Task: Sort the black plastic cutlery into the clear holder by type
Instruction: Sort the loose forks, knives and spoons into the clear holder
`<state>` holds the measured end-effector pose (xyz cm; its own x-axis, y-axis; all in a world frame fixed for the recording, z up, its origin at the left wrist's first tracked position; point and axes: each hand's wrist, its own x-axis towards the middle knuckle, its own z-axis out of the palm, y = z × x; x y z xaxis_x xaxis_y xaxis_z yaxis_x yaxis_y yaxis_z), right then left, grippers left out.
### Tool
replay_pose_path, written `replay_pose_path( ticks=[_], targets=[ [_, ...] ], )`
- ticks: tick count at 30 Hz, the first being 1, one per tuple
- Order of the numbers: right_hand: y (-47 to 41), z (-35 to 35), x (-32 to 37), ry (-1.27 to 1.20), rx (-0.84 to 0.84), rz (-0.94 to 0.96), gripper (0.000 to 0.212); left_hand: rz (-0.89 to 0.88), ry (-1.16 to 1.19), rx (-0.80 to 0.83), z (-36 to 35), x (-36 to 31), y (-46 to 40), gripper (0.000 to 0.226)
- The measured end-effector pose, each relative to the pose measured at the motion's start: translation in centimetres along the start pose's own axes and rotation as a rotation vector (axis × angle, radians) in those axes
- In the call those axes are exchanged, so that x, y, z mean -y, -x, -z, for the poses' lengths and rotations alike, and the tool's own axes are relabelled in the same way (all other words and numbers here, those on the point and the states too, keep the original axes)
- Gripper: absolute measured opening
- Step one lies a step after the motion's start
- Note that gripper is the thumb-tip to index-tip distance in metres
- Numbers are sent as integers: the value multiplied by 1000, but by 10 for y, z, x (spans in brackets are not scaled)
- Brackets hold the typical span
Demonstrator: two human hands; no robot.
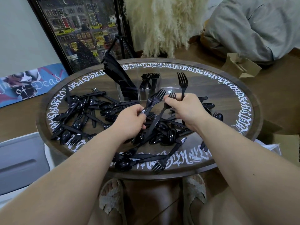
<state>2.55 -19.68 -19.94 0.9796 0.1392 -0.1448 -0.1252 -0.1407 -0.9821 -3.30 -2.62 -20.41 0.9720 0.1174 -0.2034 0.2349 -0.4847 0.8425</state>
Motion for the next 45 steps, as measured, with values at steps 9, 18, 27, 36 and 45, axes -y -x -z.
replay_pose_path(
  ticks=[9,18,27,36,45],
  targets=[
    [-4,-6,-8,32,-99,82,21,-79,-18,104,3,-4,7,20],
    [-1,4,-4,-10,-85,52,32,-72,-111,-132,5,0,-1,27],
    [-1,-4,-6,-59,-48,28,27,12,188,146,-7,-12,10,29],
    [1,-7,-2,-59,-94,-44,24,-170,-75,76,-10,-11,8,34],
    [6,-5,-1,243,-154,69,31,-175,-117,137,-10,-10,6,16]
  ],
)
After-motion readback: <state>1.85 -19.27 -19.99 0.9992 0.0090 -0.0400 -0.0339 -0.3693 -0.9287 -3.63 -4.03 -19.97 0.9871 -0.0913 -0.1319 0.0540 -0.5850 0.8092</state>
